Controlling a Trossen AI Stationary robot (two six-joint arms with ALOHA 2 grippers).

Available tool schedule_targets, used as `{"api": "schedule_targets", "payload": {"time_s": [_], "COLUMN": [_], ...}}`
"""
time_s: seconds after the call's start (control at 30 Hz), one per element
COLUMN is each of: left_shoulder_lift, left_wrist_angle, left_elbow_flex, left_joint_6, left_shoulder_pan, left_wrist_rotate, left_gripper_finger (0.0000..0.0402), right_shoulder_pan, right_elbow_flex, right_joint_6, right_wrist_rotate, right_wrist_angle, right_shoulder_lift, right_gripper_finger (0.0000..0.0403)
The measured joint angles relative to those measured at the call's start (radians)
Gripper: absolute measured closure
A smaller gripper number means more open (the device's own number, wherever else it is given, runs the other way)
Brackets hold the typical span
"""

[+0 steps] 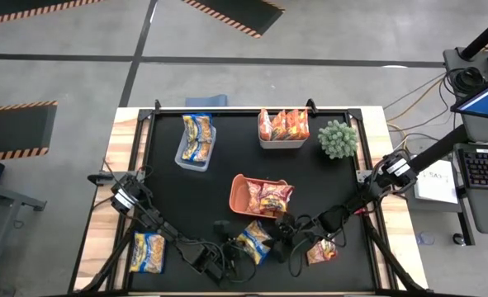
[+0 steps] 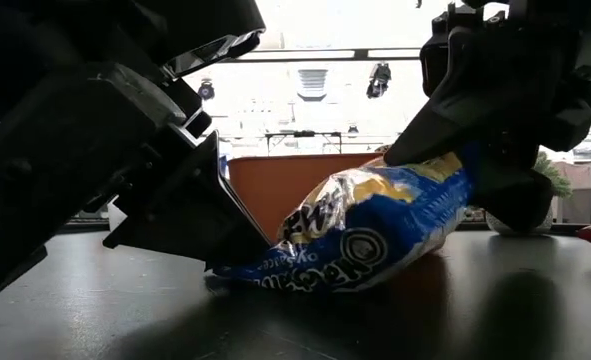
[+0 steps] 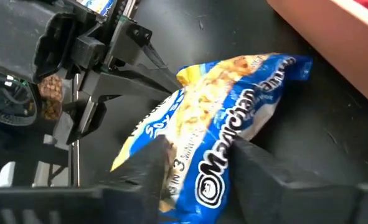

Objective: Sort Maruchan noodles
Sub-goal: Put the right blue noodle packet into the transparent bin

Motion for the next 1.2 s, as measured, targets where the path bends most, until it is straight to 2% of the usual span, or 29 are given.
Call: {"api": "schedule_targets", "payload": {"time_s": [0.17, 0.43, 0.6, 0.8, 1.1, 1.2], "left_shoulder_lift": [0.0, -0.039, -0.114, -0.213, -0.338, -0.382], "left_wrist_angle": [0.003, -0.042, -0.143, -0.242, -0.25, -0.269], "left_elbow_flex": [0.0, 0.0, 0.0, 0.0, 0.0, 0.0], "left_joint_6": [0.008, 0.051, 0.057, 0.066, 0.285, 0.358], "left_shoulder_pan": [-0.003, -0.029, -0.069, -0.111, -0.126, -0.126], "left_wrist_rotate": [-0.012, -0.034, -0.138, -0.265, -0.353, -0.425], "left_gripper_finger": [0.0402, 0.0402, 0.0402, 0.0402, 0.0402, 0.0402], "right_shoulder_pan": [0.0, 0.0, 0.001, 0.001, 0.001, 0.001], "right_elbow_flex": [0.0, 0.0, -0.001, -0.001, -0.001, -0.001], "right_joint_6": [-0.017, -0.048, -0.072, -0.107, -0.137, -0.153], "right_wrist_rotate": [0.011, -0.002, -0.004, 0.003, 0.003, 0.003], "right_wrist_angle": [0.003, 0.009, 0.013, 0.019, 0.049, 0.047], "right_shoulder_lift": [-0.001, -0.012, -0.036, -0.053, -0.082, -0.101], "right_gripper_finger": [0.0301, 0.0326, 0.033, 0.0361, 0.0369, 0.0369]}}
